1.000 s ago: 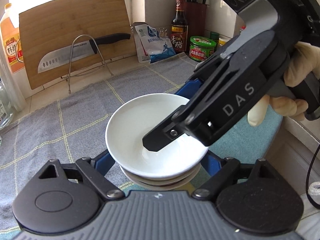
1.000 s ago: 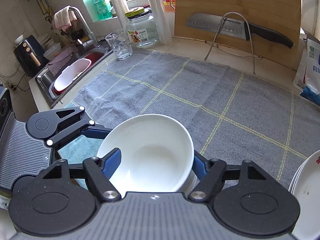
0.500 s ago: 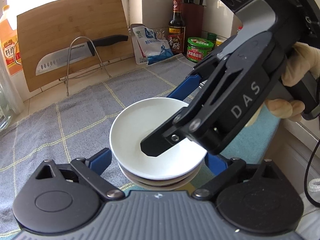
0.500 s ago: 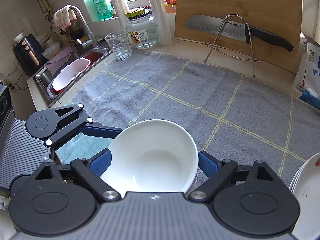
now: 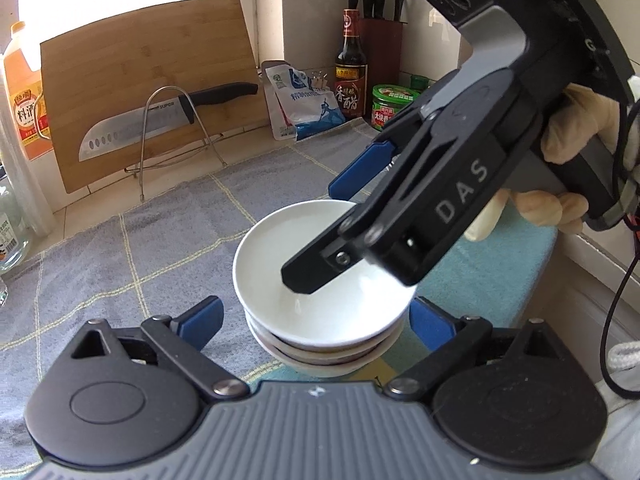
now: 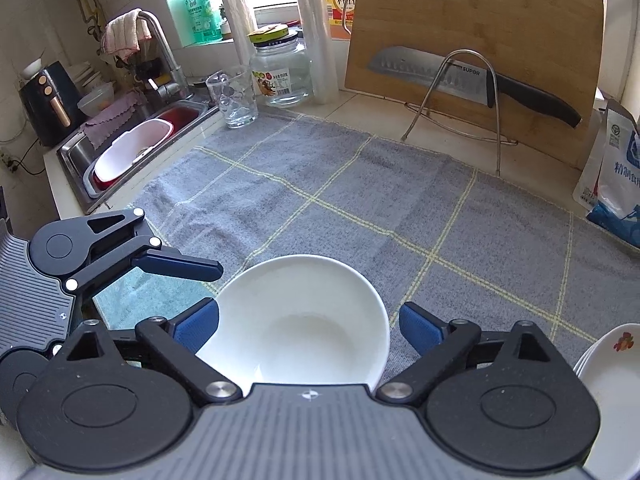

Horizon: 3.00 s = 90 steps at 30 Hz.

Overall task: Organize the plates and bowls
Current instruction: 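Lower the white bowl onto the nested bowls and open the right tool, then grasp the three-bowl stack from opposite sides with the left tool while the right tool grips it too, then lift the bowl stack with both tools and carry it over the flower plate stack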

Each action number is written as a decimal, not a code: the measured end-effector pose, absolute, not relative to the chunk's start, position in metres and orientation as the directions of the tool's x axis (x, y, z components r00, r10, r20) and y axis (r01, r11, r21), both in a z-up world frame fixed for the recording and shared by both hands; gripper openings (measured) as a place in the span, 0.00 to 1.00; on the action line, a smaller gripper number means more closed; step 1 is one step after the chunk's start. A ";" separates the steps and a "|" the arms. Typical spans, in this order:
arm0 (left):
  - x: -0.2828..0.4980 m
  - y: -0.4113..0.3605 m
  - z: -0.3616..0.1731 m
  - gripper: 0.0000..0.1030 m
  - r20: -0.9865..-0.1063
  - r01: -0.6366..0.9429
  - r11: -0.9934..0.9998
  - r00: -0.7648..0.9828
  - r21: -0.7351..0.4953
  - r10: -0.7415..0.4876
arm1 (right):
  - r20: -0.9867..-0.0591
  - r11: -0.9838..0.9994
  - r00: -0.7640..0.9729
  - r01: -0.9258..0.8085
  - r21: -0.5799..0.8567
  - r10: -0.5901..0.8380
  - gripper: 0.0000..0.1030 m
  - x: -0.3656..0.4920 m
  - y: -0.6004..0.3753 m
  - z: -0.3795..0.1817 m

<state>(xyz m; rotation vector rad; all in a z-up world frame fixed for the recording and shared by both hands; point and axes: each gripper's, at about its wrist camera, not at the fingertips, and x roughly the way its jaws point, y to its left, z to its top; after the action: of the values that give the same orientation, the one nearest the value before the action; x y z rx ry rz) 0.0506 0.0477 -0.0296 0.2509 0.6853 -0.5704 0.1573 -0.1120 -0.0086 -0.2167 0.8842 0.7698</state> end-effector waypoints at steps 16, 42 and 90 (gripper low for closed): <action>0.055 0.072 -0.054 0.97 -0.699 0.704 0.705 0.545 0.080 -0.464 | -0.793 0.724 0.473 -0.687 -0.059 0.384 1.00 0.096 -0.133 -0.022; 0.099 0.055 -0.076 0.92 -0.763 0.864 0.496 0.379 0.088 -0.524 | -0.841 0.507 0.364 -0.852 -0.129 0.399 0.98 0.128 -0.111 -0.076; 0.136 0.050 -0.069 0.82 -0.796 0.964 0.263 0.126 -0.043 -0.593 | -0.876 0.475 0.239 -0.880 -0.013 0.419 0.85 0.141 -0.105 -0.070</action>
<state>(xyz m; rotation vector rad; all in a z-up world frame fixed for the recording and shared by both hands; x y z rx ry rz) 0.1363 0.0504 -0.0694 0.5649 0.8111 -1.2250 0.1407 -0.1048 -0.0704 -0.5818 0.9514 0.9612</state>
